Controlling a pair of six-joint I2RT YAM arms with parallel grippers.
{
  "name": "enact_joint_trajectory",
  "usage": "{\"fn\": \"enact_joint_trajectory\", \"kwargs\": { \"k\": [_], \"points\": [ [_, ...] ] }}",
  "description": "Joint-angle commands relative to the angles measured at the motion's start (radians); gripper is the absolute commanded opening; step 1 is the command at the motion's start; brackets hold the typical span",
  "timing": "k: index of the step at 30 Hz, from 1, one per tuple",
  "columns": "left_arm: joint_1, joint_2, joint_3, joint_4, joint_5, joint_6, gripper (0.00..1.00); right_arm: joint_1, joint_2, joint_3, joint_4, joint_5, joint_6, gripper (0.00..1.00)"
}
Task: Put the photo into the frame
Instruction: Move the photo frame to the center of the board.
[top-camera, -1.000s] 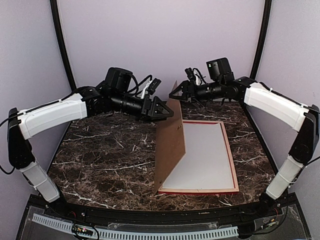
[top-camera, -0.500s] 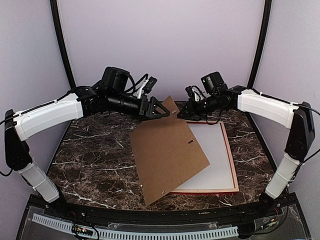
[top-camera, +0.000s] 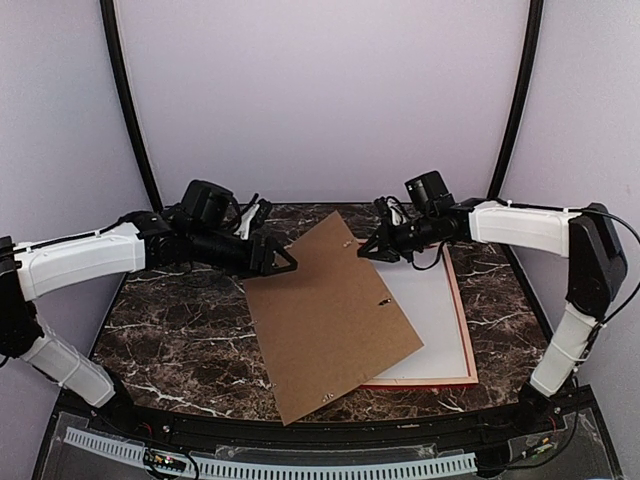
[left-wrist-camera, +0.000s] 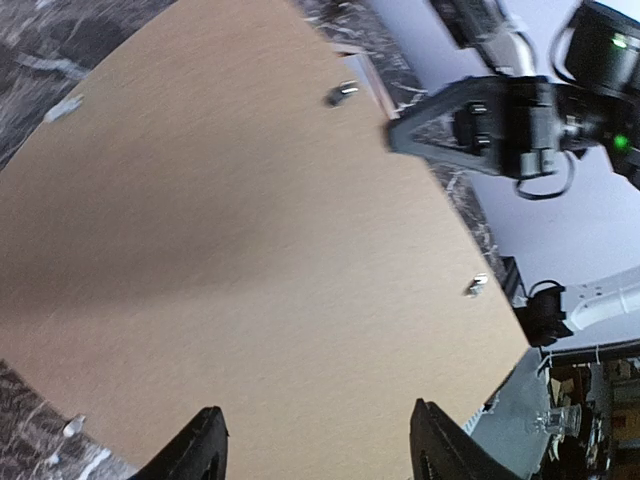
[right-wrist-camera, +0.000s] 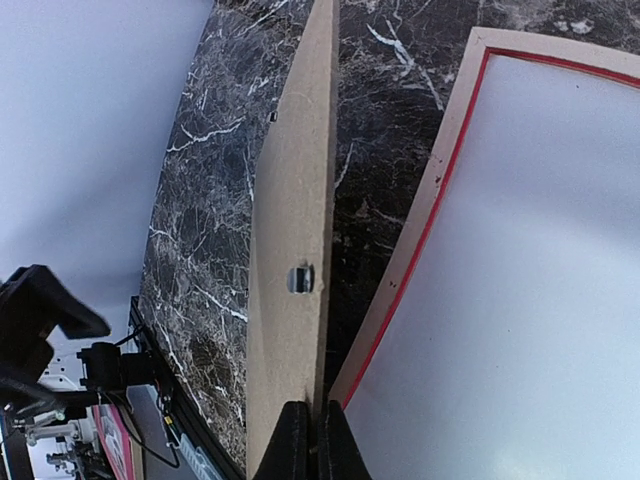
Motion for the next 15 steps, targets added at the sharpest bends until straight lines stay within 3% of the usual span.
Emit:
{"fn": "enact_joint_trajectory", "kwargs": {
  "k": [1,7,15],
  "points": [
    [0.051,-0.074,-0.167,0.061,-0.08,-0.063,0.65,-0.017,-0.053,-0.077,0.14,0.015,0.042,0.0],
    [0.08,-0.066,-0.329,0.095,-0.138,-0.113,0.65,-0.019,-0.062,-0.137,0.195,0.028,0.093,0.0],
    [0.082,-0.014,-0.483,0.21,-0.079,-0.227,0.67,-0.018,-0.085,-0.246,0.277,0.068,0.147,0.0]
  ]
}}
